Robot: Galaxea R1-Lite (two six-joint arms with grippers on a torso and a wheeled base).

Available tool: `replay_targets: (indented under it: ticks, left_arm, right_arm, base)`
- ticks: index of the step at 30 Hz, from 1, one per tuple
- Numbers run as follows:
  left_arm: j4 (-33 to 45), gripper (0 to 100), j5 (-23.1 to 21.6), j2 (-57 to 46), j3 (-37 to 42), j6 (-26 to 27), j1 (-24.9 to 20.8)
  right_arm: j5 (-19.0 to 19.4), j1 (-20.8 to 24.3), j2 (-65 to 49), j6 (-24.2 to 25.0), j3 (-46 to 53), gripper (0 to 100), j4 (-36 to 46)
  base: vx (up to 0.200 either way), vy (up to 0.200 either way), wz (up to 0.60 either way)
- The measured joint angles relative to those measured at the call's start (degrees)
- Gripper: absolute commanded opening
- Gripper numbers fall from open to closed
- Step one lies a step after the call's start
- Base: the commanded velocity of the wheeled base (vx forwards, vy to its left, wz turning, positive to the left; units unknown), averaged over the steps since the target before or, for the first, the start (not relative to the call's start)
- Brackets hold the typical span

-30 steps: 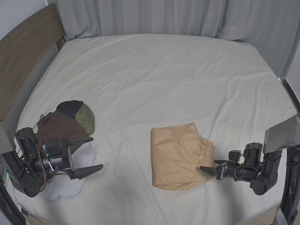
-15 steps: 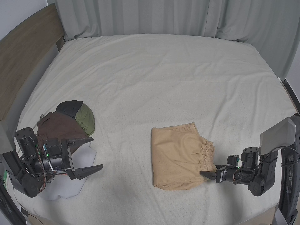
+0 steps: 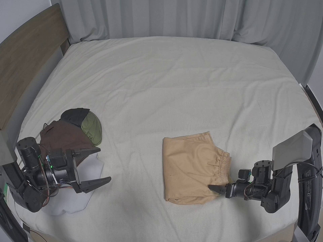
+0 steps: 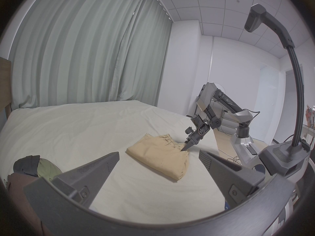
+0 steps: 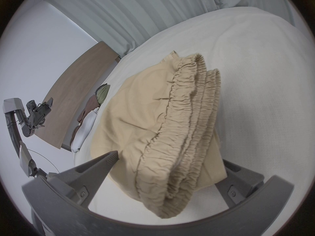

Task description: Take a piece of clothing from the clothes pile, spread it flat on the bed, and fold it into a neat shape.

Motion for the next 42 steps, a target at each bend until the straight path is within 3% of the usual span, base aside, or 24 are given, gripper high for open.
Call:
replay_targets:
  ticks: [25, 26, 42]
  left_arm:
    - [0.0, 100, 0.0, 0.0, 0.4, 0.0, -0.1]
    - [0.0, 100, 0.0, 0.0, 0.4, 0.0, -0.1]
    - [0.0, 100, 0.0, 0.0, 0.2, 0.0, -0.4]
  right_arm:
    - [0.0, 0.7, -0.3, 0.2, -0.4, 100, 0.1]
    - [0.0, 0.7, -0.3, 0.2, -0.4, 0, 0.1]
    - [0.0, 0.8, -0.3, 0.2, -0.5, 0, 0.0]
  base:
    - [0.0, 0.0, 0.0]
    - [0.0, 0.0, 0.0]
    - [0.0, 0.0, 0.0]
